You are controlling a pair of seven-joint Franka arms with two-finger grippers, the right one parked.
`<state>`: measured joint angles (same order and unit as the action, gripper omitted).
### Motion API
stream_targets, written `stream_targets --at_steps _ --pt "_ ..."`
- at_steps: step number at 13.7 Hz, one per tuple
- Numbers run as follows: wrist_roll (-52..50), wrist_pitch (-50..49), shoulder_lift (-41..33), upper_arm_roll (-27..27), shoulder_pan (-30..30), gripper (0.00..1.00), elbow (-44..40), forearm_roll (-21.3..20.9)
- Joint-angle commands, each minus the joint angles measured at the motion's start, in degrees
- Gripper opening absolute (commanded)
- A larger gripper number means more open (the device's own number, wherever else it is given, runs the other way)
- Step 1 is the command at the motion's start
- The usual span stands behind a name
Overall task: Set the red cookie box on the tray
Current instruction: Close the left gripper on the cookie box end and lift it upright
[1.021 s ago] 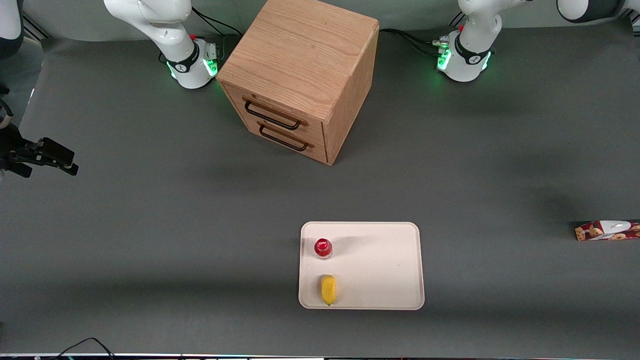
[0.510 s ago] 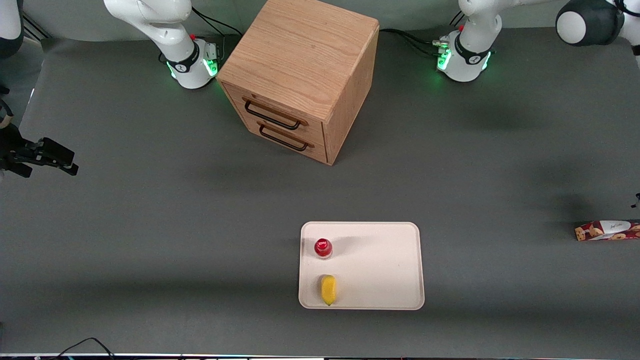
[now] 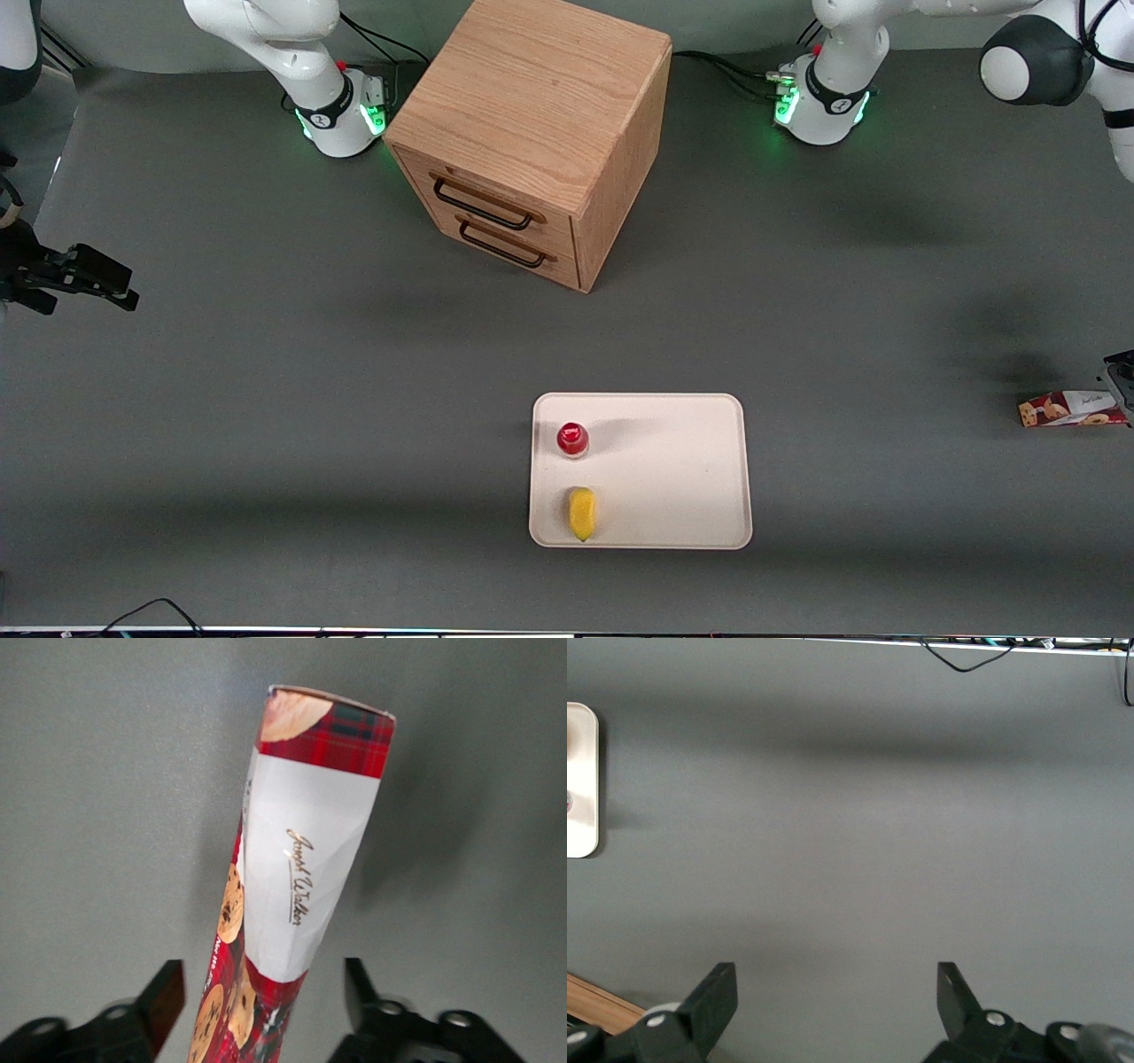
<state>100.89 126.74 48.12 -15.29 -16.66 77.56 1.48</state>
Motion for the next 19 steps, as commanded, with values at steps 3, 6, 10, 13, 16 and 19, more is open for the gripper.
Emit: stream_targets --at_steps 3,6,10,13,16,19 --pt "1.6 1.0 0.1 0.1 -0.1 0.0 -0.1 0.9" --pt "1.2 0.2 -0.3 0.2 0.4 0.0 -0.4 1.0" --pt "-5.0 -8.8 -1.9 0.2 2.4 0.0 -6.1 0.9" --pt "-16.9 -18.7 -6.2 -0.2 6.3 0.0 -9.0 0.3" --pt "-36.9 -26.7 -12.2 -0.3 11.6 0.0 -8.8 -0.9" --pt "-61.5 -33.0 -15.9 0.2 18.4 0.0 -8.7 -1.9"
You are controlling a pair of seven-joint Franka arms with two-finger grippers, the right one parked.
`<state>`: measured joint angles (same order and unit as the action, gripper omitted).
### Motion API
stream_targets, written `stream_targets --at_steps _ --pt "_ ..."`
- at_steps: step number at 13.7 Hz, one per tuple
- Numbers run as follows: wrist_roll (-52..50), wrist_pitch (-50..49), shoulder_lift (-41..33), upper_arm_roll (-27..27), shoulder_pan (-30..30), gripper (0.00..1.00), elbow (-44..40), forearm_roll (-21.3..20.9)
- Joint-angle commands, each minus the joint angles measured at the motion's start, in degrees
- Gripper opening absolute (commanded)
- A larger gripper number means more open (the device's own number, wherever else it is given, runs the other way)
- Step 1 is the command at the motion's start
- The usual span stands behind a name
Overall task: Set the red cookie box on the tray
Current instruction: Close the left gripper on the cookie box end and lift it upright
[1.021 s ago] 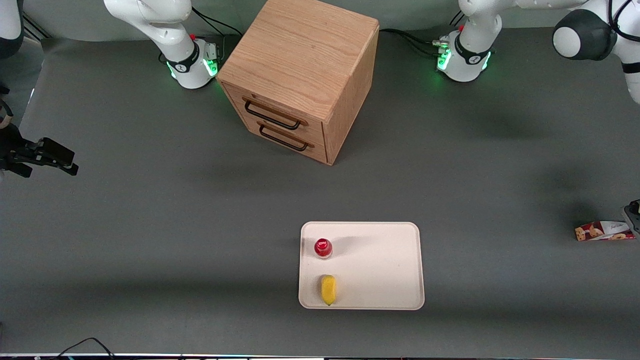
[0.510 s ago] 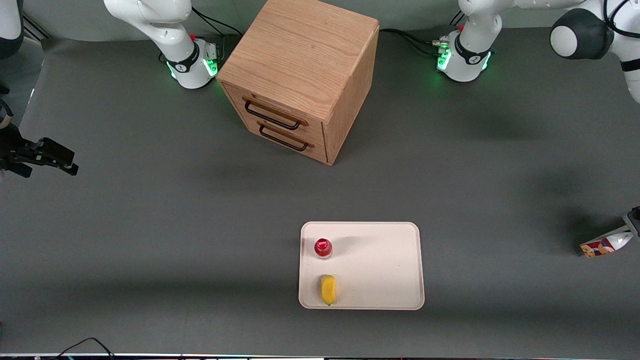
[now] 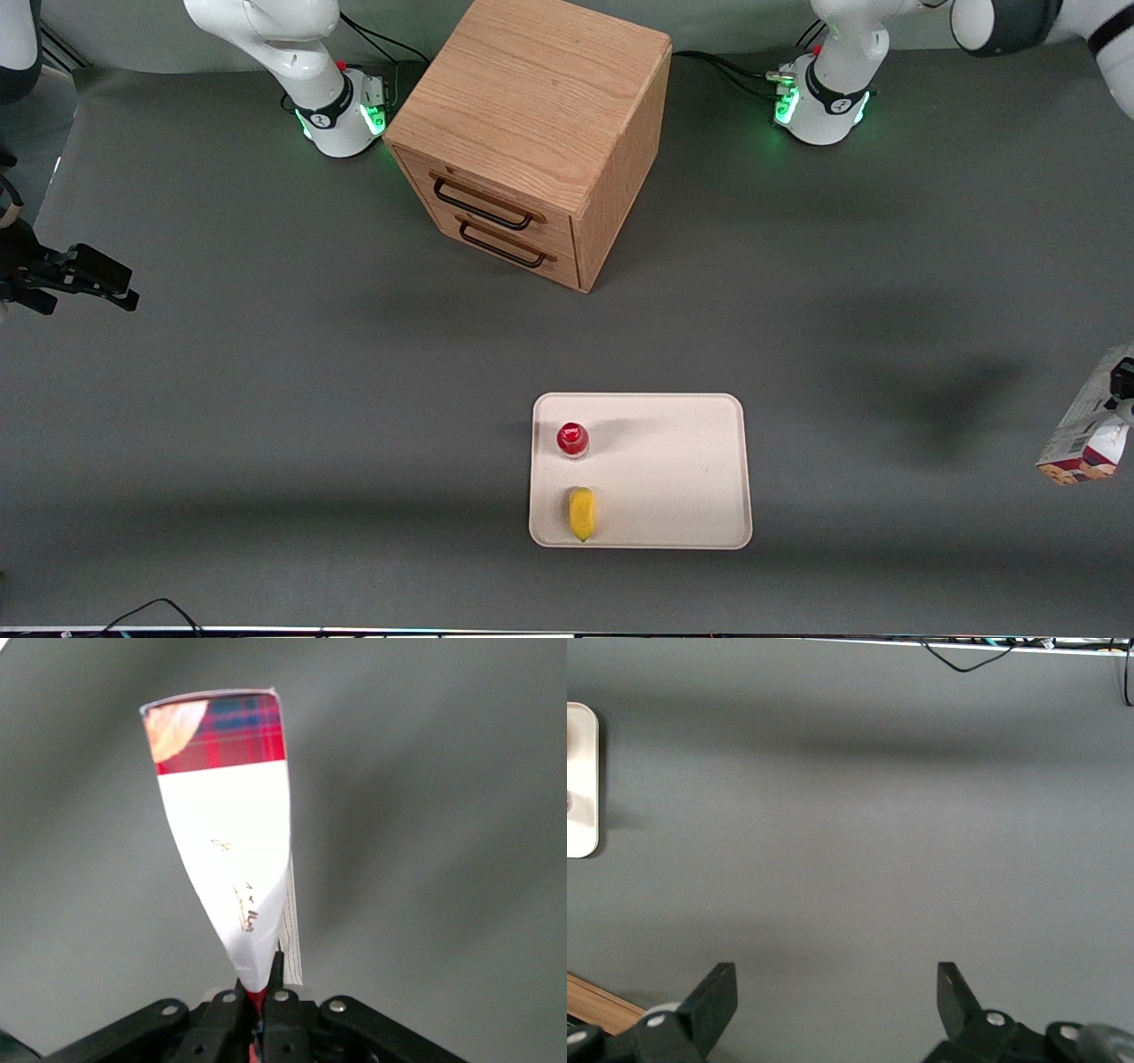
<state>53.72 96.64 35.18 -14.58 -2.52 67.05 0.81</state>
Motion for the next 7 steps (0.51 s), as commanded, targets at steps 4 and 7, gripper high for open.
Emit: stream_targets --at_steps 4,7 --pt "-45.5 -5.2 -4.1 3.4 10.9 0.0 1.7 -0.6" --pt "-62.8 -4.4 -3.9 12.2 11.0 0.0 1.6 -1.2"
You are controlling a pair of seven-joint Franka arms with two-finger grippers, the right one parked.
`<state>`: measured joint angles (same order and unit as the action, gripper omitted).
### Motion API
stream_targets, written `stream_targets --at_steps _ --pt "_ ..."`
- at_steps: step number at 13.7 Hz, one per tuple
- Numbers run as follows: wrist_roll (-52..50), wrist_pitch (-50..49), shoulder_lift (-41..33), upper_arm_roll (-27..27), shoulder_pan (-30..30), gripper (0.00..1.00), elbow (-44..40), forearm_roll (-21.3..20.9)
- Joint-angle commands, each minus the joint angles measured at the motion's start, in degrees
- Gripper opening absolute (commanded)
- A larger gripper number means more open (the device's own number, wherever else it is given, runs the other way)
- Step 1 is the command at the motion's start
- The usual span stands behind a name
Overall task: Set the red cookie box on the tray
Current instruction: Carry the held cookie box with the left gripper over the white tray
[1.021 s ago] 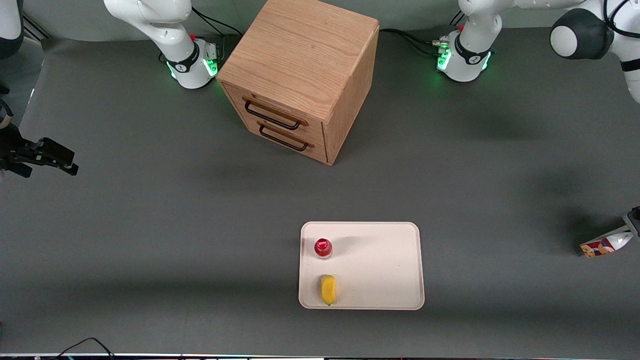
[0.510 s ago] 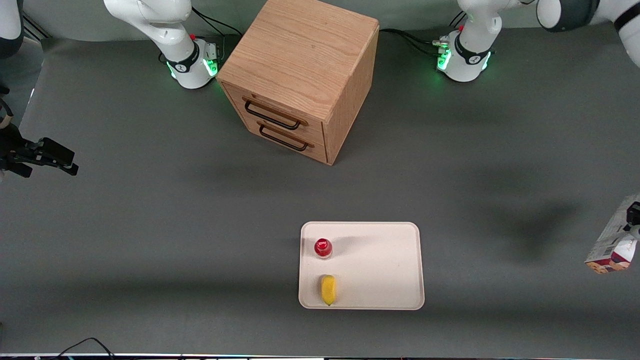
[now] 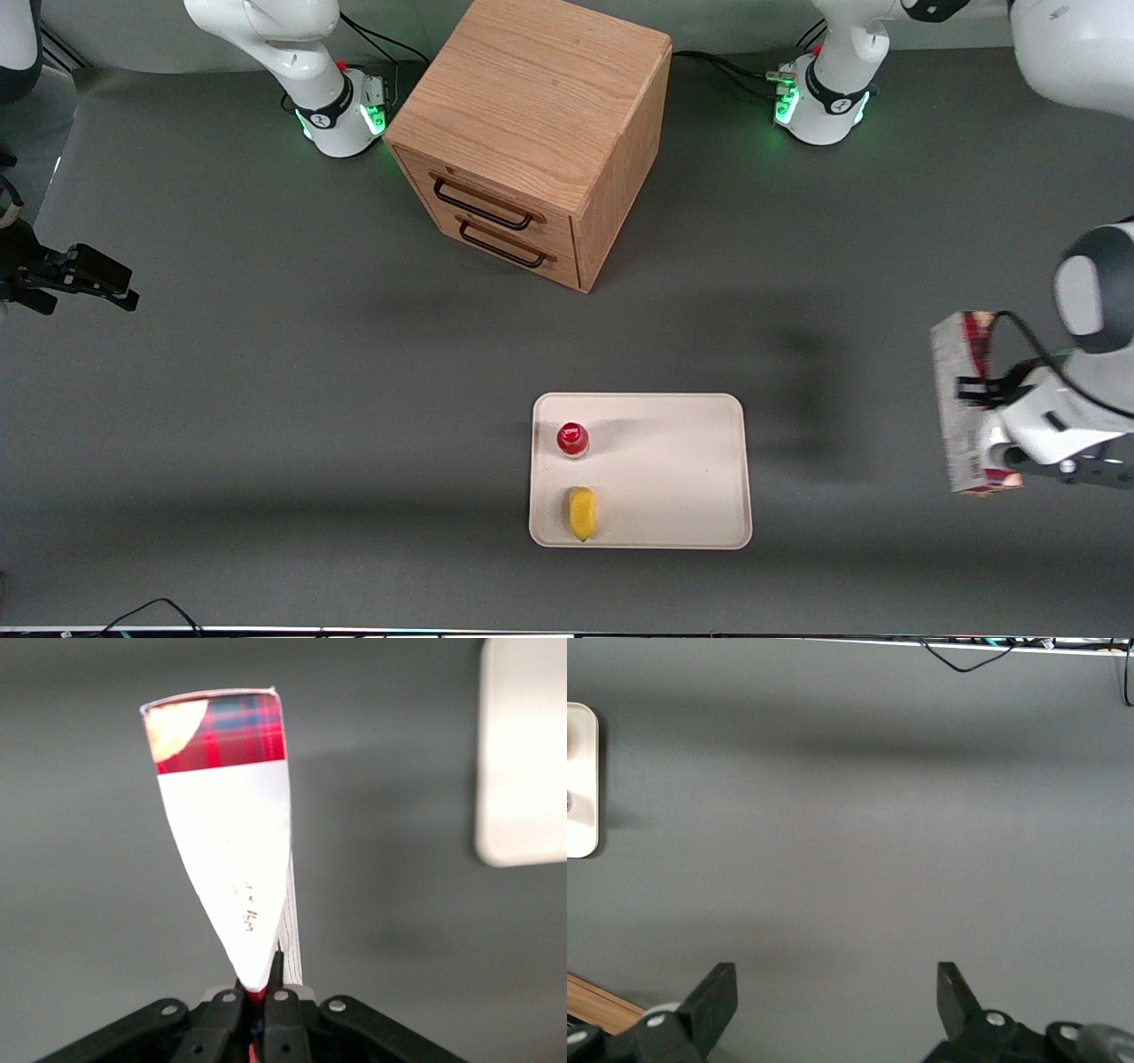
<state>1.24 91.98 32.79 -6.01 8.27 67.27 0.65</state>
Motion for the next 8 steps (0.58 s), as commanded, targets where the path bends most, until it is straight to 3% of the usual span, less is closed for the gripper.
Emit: stream_targets --at_steps 1,4,8 --pt "-15.3 0.6 -0.9 6.8 0.4 0.0 1.4 -2.0" --pt "-28.4 5.3 1.6 14.0 1.1 0.0 1.4 -5.8" --pt "-31.6 8.9 8.1 14.6 5.8 0.0 1.4 -7.8"
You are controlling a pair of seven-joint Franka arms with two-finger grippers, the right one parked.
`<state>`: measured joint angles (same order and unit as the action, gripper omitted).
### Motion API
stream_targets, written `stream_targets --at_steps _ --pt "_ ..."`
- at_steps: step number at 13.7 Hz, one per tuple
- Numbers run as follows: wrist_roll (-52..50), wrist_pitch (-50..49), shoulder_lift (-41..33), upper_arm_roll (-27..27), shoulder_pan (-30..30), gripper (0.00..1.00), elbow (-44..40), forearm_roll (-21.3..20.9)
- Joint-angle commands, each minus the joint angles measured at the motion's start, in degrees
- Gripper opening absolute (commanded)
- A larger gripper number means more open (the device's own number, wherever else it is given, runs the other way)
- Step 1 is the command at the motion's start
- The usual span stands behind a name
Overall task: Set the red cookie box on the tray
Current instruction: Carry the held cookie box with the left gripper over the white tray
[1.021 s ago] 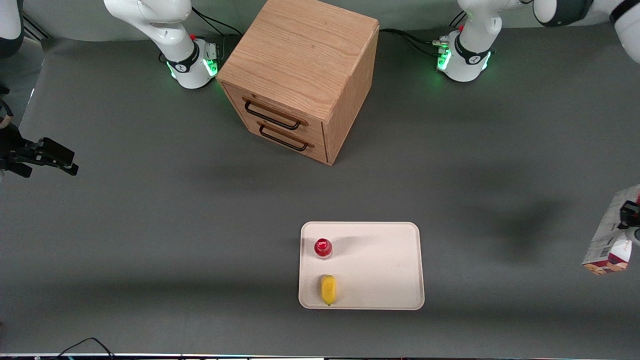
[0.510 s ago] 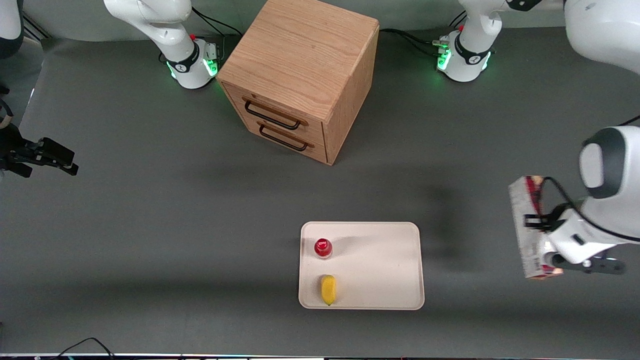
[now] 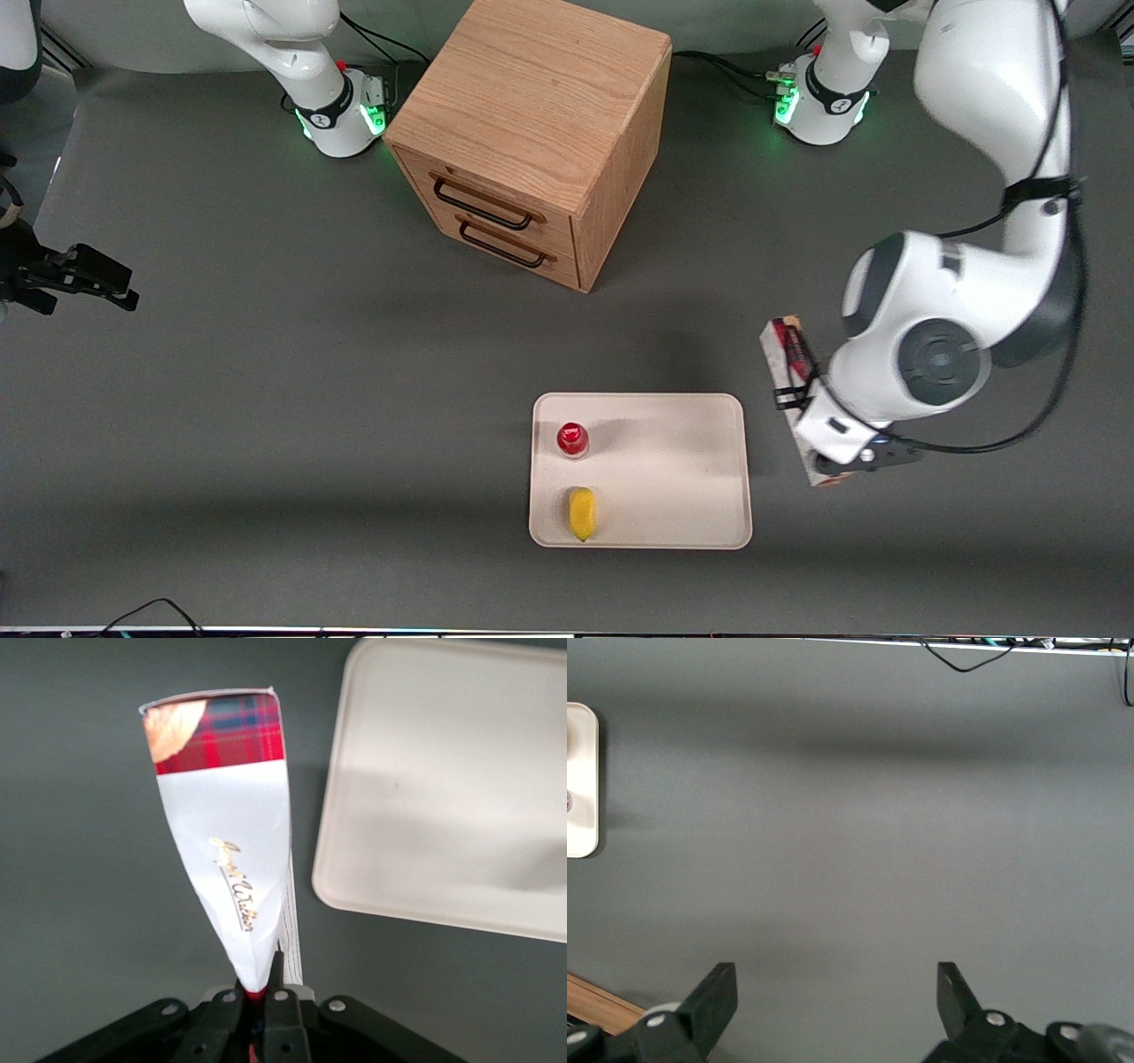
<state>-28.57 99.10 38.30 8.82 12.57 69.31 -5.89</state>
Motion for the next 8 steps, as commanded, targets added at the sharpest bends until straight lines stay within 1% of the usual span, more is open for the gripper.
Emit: stream_targets --at_steps 1,3,4,6,8 --pt "-1.6 3.0 4.1 -0.1 1.8 0.0 -0.8 -1.3" --pt "-1.8 6.9 7.8 0.2 3.5 0.0 -1.5 -2.5" --pt "-2.7 7.9 9.9 0.2 4.8 0.0 -3.7 -3.6" --pt "-2.4 8.0 13.5 0.2 5.4 0.0 -9.0 -4.0" --pt "1.3 7.6 15.9 0.2 5.5 0.0 -13.2 -4.5"
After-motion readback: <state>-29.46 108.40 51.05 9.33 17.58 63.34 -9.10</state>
